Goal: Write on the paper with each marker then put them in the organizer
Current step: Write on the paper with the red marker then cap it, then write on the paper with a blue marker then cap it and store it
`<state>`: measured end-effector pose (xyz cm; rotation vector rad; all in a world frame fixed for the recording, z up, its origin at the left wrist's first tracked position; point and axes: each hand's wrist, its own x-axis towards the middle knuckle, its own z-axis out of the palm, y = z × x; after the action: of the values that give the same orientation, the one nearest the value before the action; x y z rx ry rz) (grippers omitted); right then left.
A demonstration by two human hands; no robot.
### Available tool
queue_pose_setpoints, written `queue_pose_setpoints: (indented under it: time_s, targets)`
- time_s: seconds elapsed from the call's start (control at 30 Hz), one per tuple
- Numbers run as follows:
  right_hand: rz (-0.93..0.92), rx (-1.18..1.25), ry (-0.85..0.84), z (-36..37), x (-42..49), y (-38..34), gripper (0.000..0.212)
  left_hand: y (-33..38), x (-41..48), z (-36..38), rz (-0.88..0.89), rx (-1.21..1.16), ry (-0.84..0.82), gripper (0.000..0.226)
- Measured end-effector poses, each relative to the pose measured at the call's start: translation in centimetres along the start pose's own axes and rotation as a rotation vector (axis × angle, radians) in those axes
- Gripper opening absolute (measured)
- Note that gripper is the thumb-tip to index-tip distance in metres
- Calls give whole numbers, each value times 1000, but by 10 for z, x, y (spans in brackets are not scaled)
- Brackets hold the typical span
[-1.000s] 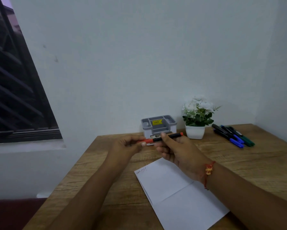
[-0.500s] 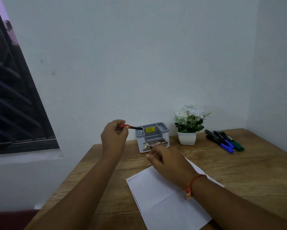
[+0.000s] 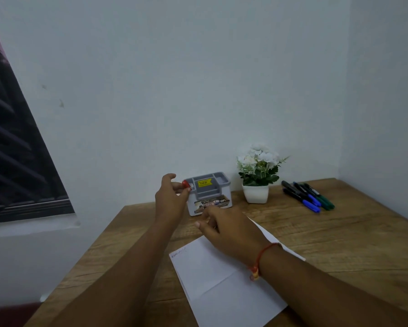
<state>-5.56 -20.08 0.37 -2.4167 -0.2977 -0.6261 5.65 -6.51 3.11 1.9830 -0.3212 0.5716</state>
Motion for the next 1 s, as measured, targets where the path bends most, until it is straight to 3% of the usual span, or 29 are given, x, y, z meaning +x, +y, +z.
queue_pose_setpoints:
  time_s: [0.17,0.27,0.47,0.63,0.77,1.0]
  targets:
    - [6,-44,-9,-3,-1,-3,36,-4,-16,-7,13,17,-7,55]
    - [42,-74,86,-11,0,-3,30,-3,-37,-16,-1,41,-39,54]
    - [308,-355,239,-45,12,43,28,-15,-62,-35,106,273,-212,40]
    - [602,-691,149,-68,4,92,27,-21,-60,-40,180,339,-280,29]
    - [822,-732,15,-75,4,106,34,-26,-57,-41,225,360,-324,22]
    - [792,-801,26,-78,0,112,38,-32,-54,-37,222,345,-358,26]
